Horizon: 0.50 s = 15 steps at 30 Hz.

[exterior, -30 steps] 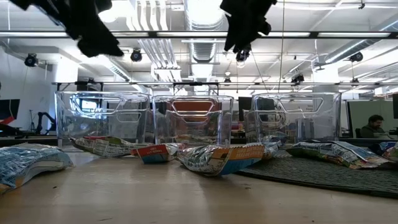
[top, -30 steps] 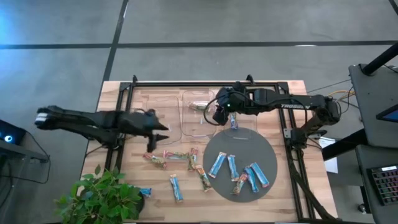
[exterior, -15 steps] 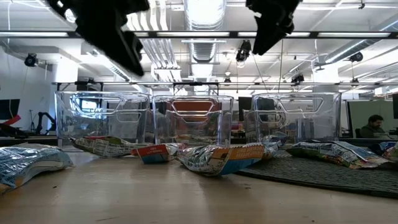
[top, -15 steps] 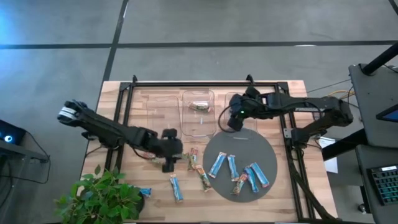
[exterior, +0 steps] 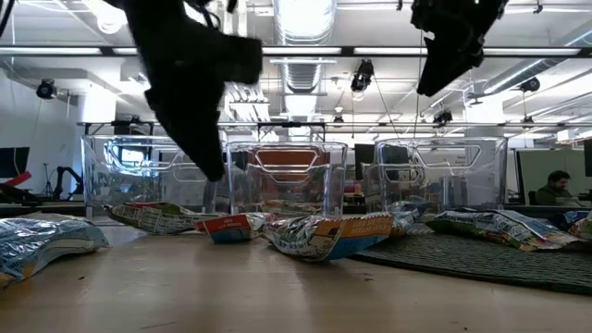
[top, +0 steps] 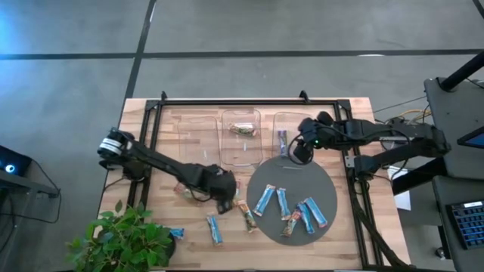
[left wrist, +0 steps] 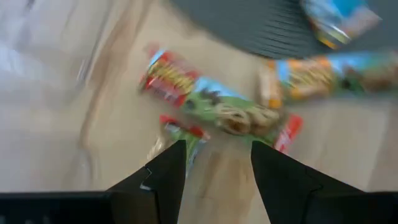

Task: Pick and place Granola Bars by type
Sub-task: Put the red snack bar into the left transparent bin

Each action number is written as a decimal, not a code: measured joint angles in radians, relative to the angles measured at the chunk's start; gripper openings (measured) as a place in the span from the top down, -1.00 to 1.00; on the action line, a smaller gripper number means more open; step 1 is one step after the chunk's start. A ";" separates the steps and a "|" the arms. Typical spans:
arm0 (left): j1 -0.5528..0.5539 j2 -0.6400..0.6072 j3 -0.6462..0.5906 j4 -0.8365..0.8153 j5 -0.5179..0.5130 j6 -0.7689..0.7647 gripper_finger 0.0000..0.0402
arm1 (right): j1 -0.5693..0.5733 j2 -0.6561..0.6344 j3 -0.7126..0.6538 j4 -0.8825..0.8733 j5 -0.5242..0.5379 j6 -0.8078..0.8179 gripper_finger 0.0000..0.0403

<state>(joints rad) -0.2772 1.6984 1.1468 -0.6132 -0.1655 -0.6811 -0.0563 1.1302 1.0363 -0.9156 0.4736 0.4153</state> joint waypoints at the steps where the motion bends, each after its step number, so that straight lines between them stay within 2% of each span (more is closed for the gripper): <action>1: 0.010 0.017 0.024 -0.023 0.018 -0.087 0.18 | 0.000 -0.007 -0.011 0.006 0.000 0.008 -0.12; 4: 0.033 0.060 0.086 -0.031 0.063 -0.319 0.18 | 0.000 -0.019 -0.033 0.015 0.000 0.044 -0.12; 8: 0.043 0.119 0.158 -0.033 0.079 -0.555 0.18 | 0.000 -0.016 -0.041 0.016 0.001 0.049 -0.12; 12: 0.035 0.176 0.195 -0.029 0.096 -0.703 0.18 | 0.000 -0.017 -0.041 0.016 0.025 0.048 -0.12; 15: 0.032 0.197 0.222 -0.039 0.083 -0.738 0.18 | 0.000 -0.018 -0.041 0.015 0.031 0.047 -0.12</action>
<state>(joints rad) -0.2450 1.8957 1.3686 -0.6517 -0.0829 -1.4187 -0.0566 1.1125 0.9955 -0.9005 0.5046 0.4628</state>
